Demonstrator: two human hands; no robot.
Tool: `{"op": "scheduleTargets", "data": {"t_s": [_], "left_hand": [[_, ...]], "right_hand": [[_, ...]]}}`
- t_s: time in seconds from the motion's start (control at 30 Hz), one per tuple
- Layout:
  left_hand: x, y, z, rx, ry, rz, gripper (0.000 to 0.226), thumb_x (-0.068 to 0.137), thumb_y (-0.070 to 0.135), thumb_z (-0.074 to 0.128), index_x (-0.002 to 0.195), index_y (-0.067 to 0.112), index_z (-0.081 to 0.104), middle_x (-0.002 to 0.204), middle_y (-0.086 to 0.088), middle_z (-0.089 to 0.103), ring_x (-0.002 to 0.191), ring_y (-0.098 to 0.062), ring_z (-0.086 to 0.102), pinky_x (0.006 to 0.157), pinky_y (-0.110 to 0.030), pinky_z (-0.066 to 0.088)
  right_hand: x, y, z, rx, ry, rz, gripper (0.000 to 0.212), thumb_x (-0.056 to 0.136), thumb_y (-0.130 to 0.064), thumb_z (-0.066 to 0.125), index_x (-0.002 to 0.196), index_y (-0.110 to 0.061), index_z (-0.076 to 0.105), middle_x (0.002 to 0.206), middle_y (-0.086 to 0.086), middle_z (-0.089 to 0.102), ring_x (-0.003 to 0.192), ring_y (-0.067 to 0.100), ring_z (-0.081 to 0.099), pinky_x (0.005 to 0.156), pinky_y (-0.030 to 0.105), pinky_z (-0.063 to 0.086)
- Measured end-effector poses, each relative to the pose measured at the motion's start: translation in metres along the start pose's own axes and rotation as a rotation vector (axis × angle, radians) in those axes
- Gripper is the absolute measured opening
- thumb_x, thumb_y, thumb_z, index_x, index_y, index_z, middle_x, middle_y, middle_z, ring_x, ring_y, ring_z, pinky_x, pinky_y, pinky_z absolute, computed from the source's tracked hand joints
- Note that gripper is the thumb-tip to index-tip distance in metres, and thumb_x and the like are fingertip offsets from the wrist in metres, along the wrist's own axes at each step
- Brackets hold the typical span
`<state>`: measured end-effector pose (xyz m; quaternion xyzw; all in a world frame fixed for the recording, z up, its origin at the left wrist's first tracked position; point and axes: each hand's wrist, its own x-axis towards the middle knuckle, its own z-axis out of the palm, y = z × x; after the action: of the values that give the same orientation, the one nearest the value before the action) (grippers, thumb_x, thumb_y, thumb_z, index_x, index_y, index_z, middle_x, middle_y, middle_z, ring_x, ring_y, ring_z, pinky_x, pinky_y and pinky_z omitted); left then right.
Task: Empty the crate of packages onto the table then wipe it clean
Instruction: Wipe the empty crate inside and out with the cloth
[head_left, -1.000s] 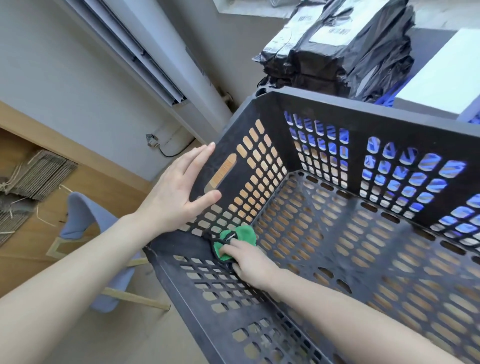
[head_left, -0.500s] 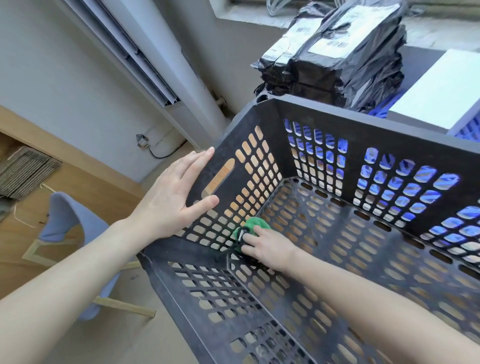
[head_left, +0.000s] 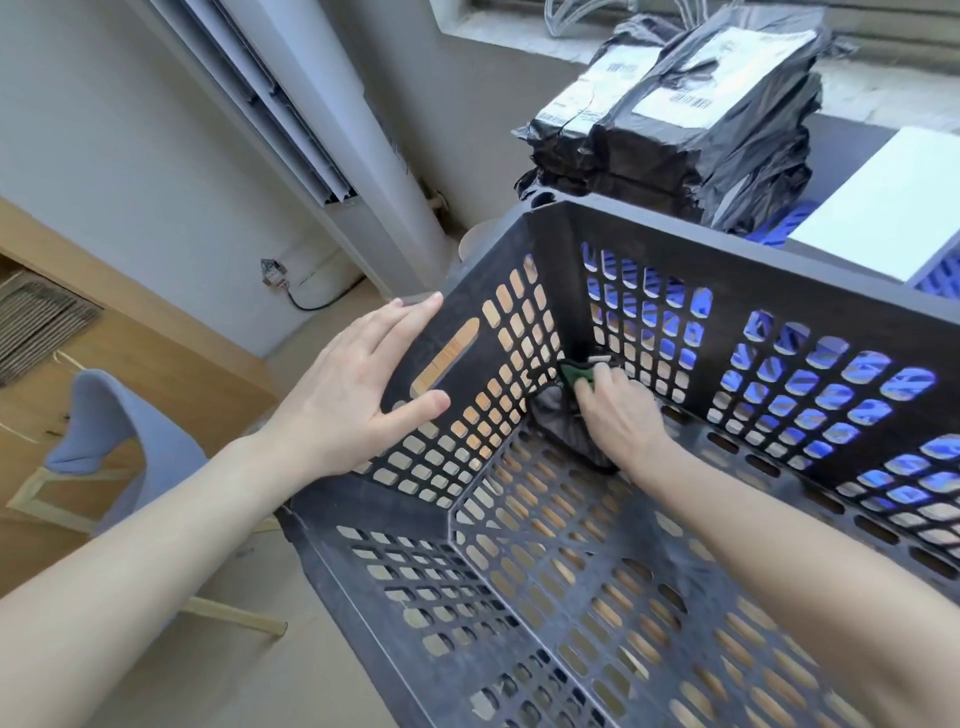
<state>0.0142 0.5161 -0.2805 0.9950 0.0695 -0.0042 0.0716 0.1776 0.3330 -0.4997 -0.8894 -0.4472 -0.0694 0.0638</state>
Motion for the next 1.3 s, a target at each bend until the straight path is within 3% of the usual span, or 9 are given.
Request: {"op": "scheduleTargets", "data": {"t_s": [0.1,0.27,0.4,0.73,0.9,1.03,1.13,1.2,1.3], "left_hand": [[0.0,0.0,0.0,-0.011,-0.007,-0.011,0.08,0.085,0.067,0.037,0.154,0.038,0.01,0.157,0.008,0.027,0.148,-0.008,0.012,0.115,-0.026,0.013],[0.001,-0.001,0.0,-0.046,-0.024,-0.022,0.081,0.083,0.069,0.037,0.154,0.041,0.008,0.158,0.008,0.026,0.148,-0.005,0.01,0.117,-0.029,0.014],[0.001,0.0,0.0,-0.072,-0.033,-0.02,0.081,0.083,0.068,0.037,0.154,0.041,0.009,0.157,0.01,0.025,0.146,0.002,0.007,0.114,-0.023,0.012],[0.0,-0.002,-0.001,-0.067,-0.035,-0.01,0.081,0.084,0.068,0.038,0.154,0.041,0.009,0.156,0.012,0.026,0.146,0.001,0.01,0.115,-0.025,0.015],[0.001,-0.003,-0.001,-0.076,-0.033,-0.005,0.079,0.083,0.068,0.039,0.152,0.045,0.007,0.146,0.029,0.017,0.144,0.007,0.006,0.115,-0.024,0.014],[0.002,-0.003,0.0,-0.079,-0.018,0.003,0.078,0.084,0.068,0.039,0.152,0.045,0.007,0.145,0.031,0.017,0.143,0.009,0.006,0.114,-0.026,0.016],[0.002,-0.002,0.001,-0.077,-0.016,0.008,0.078,0.084,0.068,0.039,0.152,0.045,0.007,0.145,0.028,0.019,0.142,0.01,0.005,0.114,-0.026,0.016],[0.002,-0.003,0.001,-0.075,-0.019,-0.001,0.079,0.084,0.068,0.039,0.152,0.044,0.007,0.152,0.017,0.025,0.145,0.003,0.01,0.116,-0.029,0.018],[0.001,-0.003,0.001,-0.074,-0.03,-0.015,0.079,0.084,0.068,0.039,0.152,0.045,0.006,0.157,0.005,0.028,0.148,-0.006,0.014,0.117,-0.033,0.019]], "right_hand": [[0.004,0.004,-0.006,0.018,0.002,0.136,0.032,0.076,-0.005,0.028,0.069,-0.007,0.059,0.07,0.012,0.053,0.061,0.03,0.055,0.045,0.031,0.041],[0.017,-0.015,0.019,0.163,0.015,0.059,0.042,0.074,-0.012,0.026,0.086,-0.004,0.065,0.086,0.014,0.059,0.08,0.033,0.052,0.07,0.041,0.049],[0.012,-0.021,0.031,0.306,0.039,0.154,0.034,0.074,-0.011,0.034,0.081,-0.004,0.067,0.08,0.012,0.062,0.075,0.032,0.052,0.066,0.041,0.049],[0.004,-0.003,0.023,0.188,0.032,-0.162,0.037,0.075,-0.02,0.034,0.081,-0.015,0.07,0.078,-0.001,0.063,0.076,0.025,0.056,0.062,0.031,0.047],[0.014,0.006,0.021,0.061,0.033,-0.016,0.045,0.077,-0.014,0.027,0.08,-0.005,0.071,0.087,0.012,0.066,0.074,0.031,0.056,0.065,0.036,0.051],[0.013,-0.018,0.018,0.17,-0.055,0.074,0.034,0.071,-0.014,0.036,0.076,-0.003,0.068,0.083,0.014,0.065,0.079,0.034,0.055,0.068,0.039,0.053],[0.007,-0.016,0.021,0.188,-0.114,0.012,0.046,0.078,-0.017,0.026,0.086,-0.006,0.07,0.091,0.01,0.066,0.087,0.034,0.055,0.075,0.041,0.053],[0.001,-0.009,0.024,0.174,-0.11,-0.083,0.042,0.081,-0.017,0.033,0.096,-0.009,0.072,0.096,0.007,0.068,0.092,0.034,0.057,0.079,0.042,0.053],[0.001,0.0,0.018,0.118,-0.108,-0.121,0.02,0.071,-0.012,0.067,0.09,-0.013,0.075,0.089,0.003,0.069,0.086,0.029,0.061,0.066,0.034,0.056]]}}
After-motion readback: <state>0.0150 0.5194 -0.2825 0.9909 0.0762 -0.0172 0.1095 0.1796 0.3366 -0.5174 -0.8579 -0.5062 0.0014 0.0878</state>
